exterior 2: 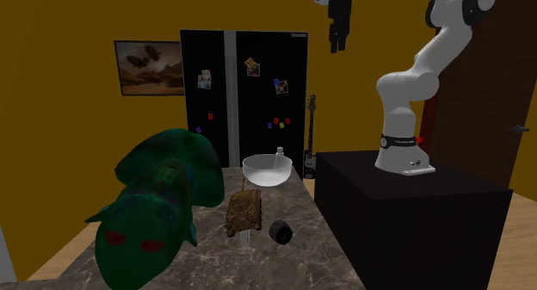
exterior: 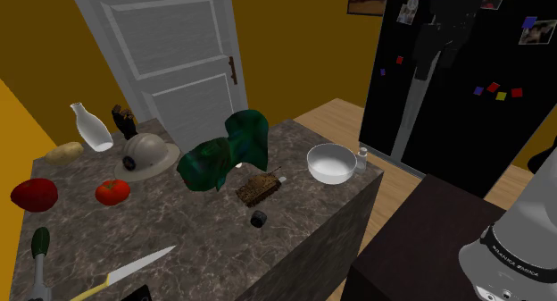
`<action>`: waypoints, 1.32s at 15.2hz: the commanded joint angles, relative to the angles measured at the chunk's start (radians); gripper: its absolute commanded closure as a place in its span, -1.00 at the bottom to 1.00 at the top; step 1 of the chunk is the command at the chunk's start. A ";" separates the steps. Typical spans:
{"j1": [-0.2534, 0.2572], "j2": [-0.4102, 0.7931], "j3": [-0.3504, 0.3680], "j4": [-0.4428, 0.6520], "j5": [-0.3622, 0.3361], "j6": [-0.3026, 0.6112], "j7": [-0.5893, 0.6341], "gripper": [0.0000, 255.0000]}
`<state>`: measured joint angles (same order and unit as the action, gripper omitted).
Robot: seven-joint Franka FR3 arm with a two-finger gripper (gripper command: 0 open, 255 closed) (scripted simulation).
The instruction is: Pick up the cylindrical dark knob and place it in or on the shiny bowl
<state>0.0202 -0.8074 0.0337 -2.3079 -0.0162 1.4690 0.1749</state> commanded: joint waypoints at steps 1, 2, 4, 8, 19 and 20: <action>0.000 0.000 0.000 0.000 0.000 0.000 0.000 -1.00; 0.003 0.008 0.012 -0.021 0.011 0.029 0.016 -1.00; 0.009 0.029 0.038 -0.059 0.032 0.088 0.048 -1.00; 0.023 0.088 0.089 -0.120 0.072 0.211 0.111 -1.00; 0.049 0.373 0.236 -0.173 0.139 0.562 0.279 -1.00; 0.049 0.407 0.249 -0.169 0.139 0.593 0.296 -1.00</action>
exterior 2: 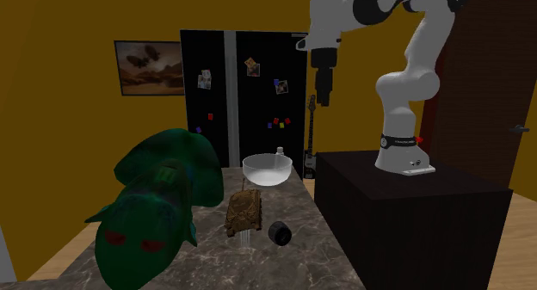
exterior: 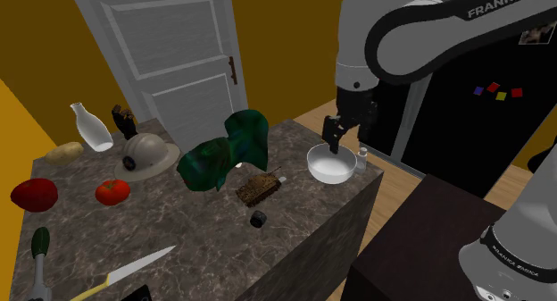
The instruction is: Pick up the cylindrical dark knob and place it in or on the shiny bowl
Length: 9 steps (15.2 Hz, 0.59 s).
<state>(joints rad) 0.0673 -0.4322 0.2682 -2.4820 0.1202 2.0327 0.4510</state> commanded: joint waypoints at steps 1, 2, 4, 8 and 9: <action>0.003 0.066 0.028 0.010 0.002 0.060 0.037 -1.00; 0.003 0.102 0.041 0.017 -0.001 0.090 0.054 -1.00; 0.002 0.176 0.065 0.035 -0.011 0.148 0.092 -1.00; 0.002 0.334 0.106 0.088 -0.056 0.253 0.177 -1.00; 0.003 0.375 0.114 0.105 -0.072 0.276 0.201 -1.00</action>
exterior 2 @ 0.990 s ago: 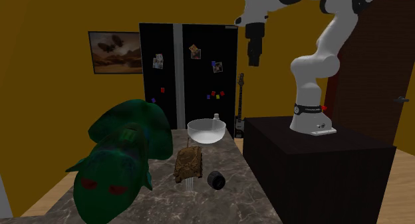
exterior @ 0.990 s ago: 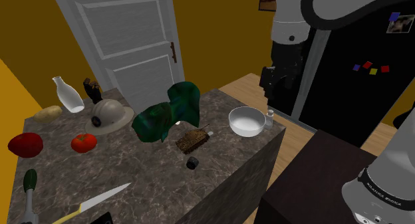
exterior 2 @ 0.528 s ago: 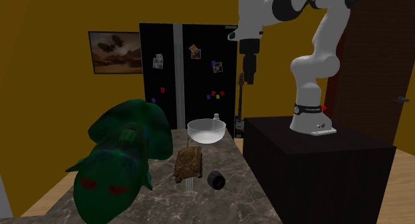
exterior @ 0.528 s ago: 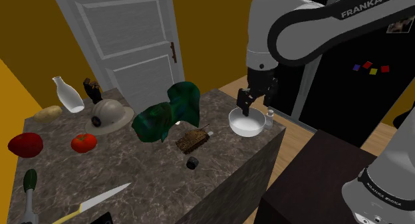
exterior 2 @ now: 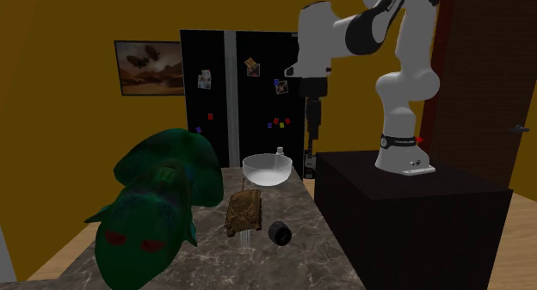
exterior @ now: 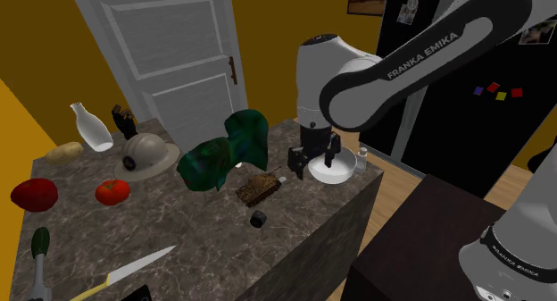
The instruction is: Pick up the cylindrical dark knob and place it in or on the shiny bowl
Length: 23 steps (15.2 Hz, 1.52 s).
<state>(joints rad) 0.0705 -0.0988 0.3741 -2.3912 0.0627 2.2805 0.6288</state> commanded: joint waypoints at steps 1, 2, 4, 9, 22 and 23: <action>0.002 0.083 0.014 0.032 -0.033 0.050 0.047 -1.00; 0.005 0.125 0.019 0.052 -0.053 0.070 0.072 -1.00; 0.016 0.208 0.023 0.095 -0.096 0.107 0.123 -1.00; 0.069 0.415 0.001 0.227 -0.201 0.171 0.241 -1.00; 0.211 0.810 -0.088 0.559 -0.318 0.235 0.374 -1.00; 0.214 0.821 -0.091 0.562 -0.321 0.243 0.376 -1.00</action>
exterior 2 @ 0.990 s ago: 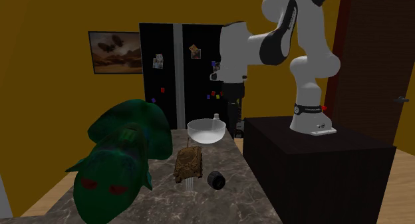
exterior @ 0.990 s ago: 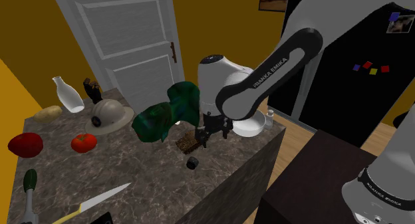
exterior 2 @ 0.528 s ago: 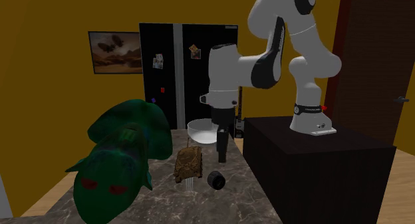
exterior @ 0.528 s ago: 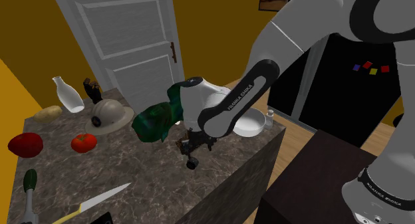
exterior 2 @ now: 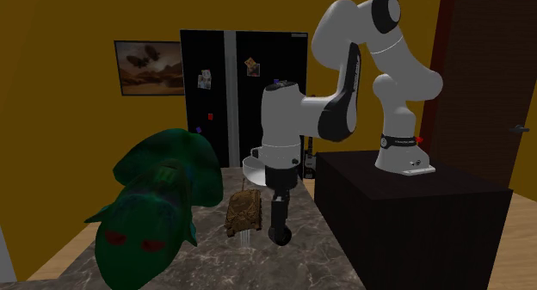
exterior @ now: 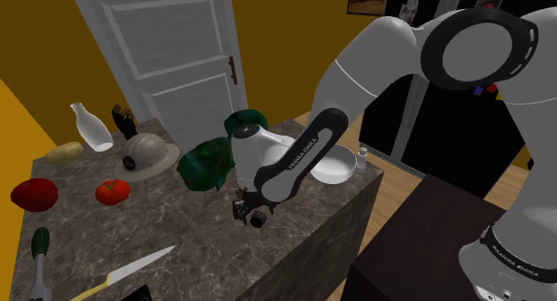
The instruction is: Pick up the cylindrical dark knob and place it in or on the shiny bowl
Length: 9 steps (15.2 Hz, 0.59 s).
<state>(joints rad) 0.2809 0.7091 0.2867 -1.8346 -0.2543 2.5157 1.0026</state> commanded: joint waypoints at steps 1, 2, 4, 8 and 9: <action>0.007 0.024 -0.007 0.009 -0.007 0.015 0.005 -1.00; 0.010 0.035 -0.011 0.013 -0.010 0.023 0.006 -1.00; 0.011 0.042 -0.013 0.016 -0.011 0.027 0.008 -1.00; 0.011 0.042 -0.013 0.016 -0.011 0.027 0.007 -1.00; 0.011 0.042 -0.013 0.016 -0.011 0.027 0.007 -1.00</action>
<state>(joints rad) 0.2922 0.7510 0.2741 -1.8188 -0.2657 2.5425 1.0100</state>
